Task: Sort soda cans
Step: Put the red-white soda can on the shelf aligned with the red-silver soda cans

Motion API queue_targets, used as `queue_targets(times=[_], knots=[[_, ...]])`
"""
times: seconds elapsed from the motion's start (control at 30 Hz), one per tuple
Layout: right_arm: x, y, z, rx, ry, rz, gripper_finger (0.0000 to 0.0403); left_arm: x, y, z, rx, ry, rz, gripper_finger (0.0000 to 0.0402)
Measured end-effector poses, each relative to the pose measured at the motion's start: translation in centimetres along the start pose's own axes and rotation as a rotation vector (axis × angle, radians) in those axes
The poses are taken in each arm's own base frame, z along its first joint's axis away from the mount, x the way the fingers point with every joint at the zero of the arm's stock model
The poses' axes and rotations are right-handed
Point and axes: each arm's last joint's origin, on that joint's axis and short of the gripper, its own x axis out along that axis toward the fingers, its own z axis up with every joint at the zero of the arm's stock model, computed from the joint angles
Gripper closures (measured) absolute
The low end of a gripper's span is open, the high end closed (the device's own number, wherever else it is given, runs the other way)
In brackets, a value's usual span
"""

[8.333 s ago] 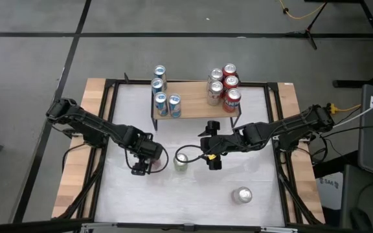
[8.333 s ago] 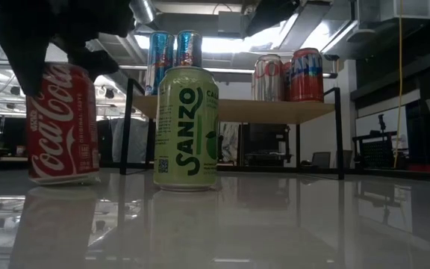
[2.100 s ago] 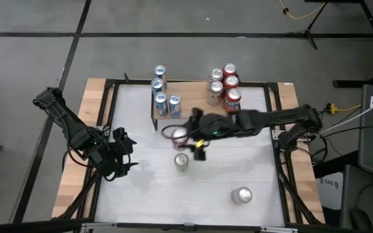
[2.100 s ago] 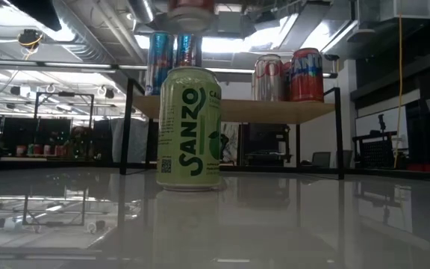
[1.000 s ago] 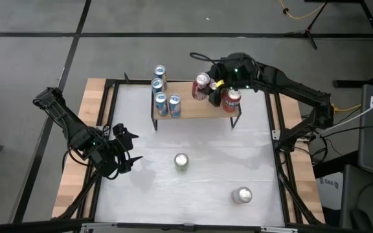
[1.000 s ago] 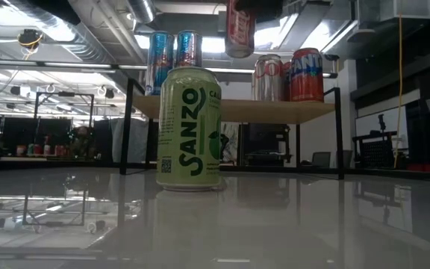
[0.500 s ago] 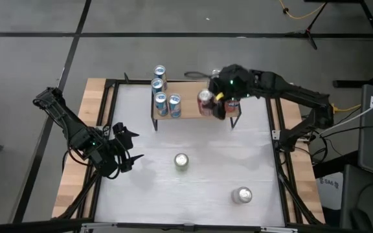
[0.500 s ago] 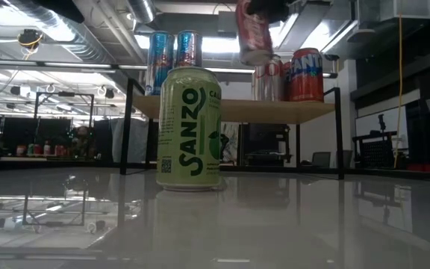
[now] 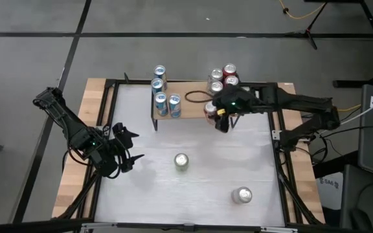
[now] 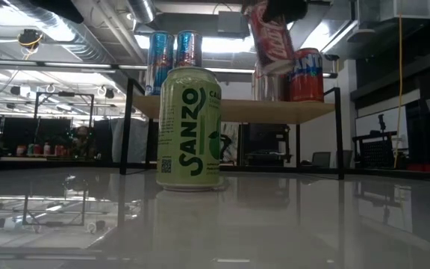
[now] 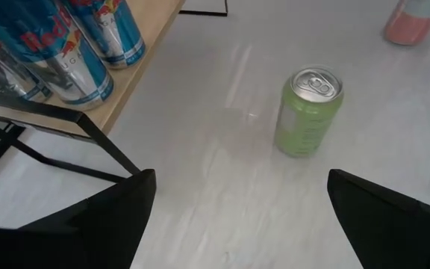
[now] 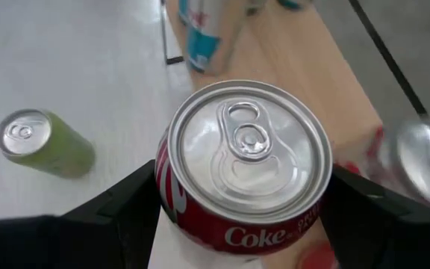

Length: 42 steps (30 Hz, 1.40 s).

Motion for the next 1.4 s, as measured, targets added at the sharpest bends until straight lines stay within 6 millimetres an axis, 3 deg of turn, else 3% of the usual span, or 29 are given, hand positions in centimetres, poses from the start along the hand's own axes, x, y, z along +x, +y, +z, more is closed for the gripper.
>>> queue_targets(times=[0.33,0.67,1.4], knots=[[-0.3,-0.5,-3.5,0.015,-0.166,-0.019,0.0113,0.0,-0.1,0.1,-0.009,-0.008,-0.005,0.0015],[2.9,-1.0,-6.1,0.039,-0.209,-0.06,0.0113,0.0,-0.1,0.1,-0.01,-0.012,-0.003,0.0015],[3.4,-1.0,-5.4,0.066,-0.289,-0.123,0.0113,0.0,-0.1,0.1,-0.009,-0.013,-0.001,0.0015]])
